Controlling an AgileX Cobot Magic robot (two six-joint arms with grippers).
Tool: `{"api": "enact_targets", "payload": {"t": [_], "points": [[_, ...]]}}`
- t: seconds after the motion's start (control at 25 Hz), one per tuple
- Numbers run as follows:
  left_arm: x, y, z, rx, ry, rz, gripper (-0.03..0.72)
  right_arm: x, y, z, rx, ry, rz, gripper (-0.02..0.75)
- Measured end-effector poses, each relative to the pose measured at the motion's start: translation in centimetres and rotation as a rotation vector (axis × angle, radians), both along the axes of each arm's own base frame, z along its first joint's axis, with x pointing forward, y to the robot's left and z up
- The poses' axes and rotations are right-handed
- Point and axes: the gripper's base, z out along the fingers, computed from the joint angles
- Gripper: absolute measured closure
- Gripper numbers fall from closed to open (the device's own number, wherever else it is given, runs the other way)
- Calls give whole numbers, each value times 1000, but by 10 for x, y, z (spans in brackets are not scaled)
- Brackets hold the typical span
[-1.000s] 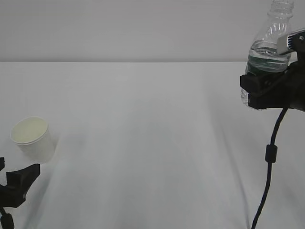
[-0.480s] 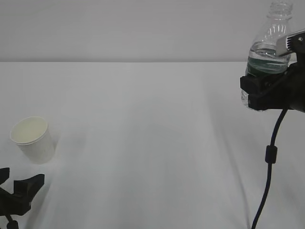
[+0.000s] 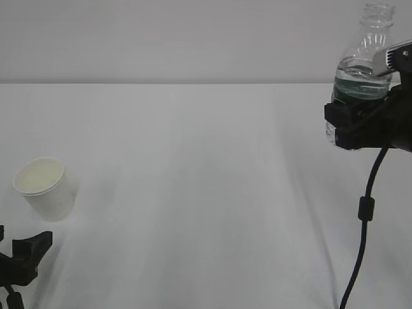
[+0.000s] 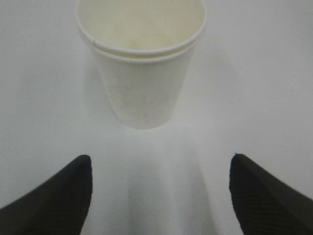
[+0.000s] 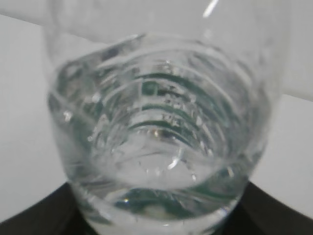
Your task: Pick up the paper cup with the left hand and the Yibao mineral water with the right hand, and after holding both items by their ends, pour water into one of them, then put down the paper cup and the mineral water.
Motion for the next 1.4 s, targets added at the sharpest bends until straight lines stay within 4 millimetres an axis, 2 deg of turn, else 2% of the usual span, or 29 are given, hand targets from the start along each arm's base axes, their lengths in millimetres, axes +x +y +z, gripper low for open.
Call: {"api": "enact_targets", "payload": {"t": [0.32, 0.64, 1.08, 1.4], "points": [[14, -4, 2, -11, -37, 5, 71, 0, 0, 0, -2, 3, 0, 302], [22, -6, -13, 4, 10, 7, 90, 0, 0, 0, -4, 3, 2, 302], [40, -12, -19, -1, -5, 7, 95, -1, -1, -2, -12, 23, -2, 302], [43, -12, -28, 9, 20, 18, 95, -1, -1, -2, -15, 23, 0, 302]]}}
